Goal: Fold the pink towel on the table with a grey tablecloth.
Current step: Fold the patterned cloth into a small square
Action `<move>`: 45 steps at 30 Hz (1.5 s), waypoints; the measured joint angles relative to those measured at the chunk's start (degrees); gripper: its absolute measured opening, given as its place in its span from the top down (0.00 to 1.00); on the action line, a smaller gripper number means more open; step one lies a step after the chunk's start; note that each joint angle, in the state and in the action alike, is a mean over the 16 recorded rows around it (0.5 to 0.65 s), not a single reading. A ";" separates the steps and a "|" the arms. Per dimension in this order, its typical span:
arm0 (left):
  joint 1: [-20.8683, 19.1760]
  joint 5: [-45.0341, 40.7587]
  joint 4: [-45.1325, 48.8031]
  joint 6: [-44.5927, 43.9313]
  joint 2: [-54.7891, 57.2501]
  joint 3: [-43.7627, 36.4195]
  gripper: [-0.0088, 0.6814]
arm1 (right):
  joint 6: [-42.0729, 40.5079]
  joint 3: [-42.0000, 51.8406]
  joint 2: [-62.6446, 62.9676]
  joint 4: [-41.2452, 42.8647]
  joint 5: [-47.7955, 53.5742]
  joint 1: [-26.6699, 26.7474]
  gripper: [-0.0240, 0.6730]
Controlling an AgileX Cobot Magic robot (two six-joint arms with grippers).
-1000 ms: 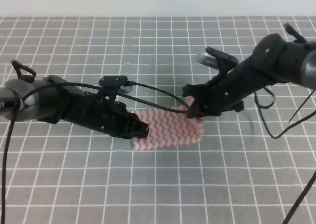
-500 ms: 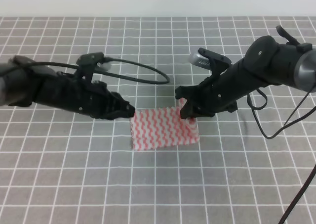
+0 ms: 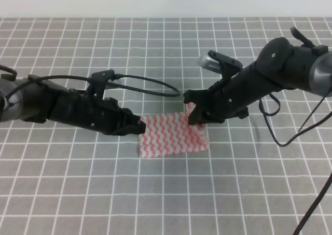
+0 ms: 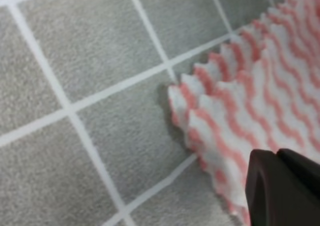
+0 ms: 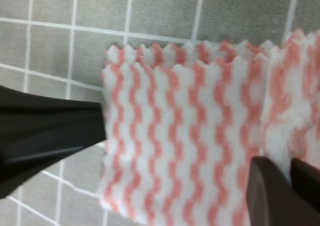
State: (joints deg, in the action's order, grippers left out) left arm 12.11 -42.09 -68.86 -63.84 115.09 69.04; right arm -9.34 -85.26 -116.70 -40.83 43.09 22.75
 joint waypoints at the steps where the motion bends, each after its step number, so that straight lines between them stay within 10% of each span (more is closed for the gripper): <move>1: 0.02 0.14 -0.26 -0.29 0.18 0.00 0.99 | 0.00 -0.09 -0.02 -0.12 0.03 0.10 0.98; 45: -2.40 -0.18 -0.05 -1.35 -1.18 0.26 0.99 | -0.10 -8.78 -5.94 -0.77 -0.63 7.95 0.99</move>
State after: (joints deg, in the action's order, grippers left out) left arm 9.71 -42.27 -68.91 -65.19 113.91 69.30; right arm -9.45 -94.04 -122.64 -41.60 42.46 30.70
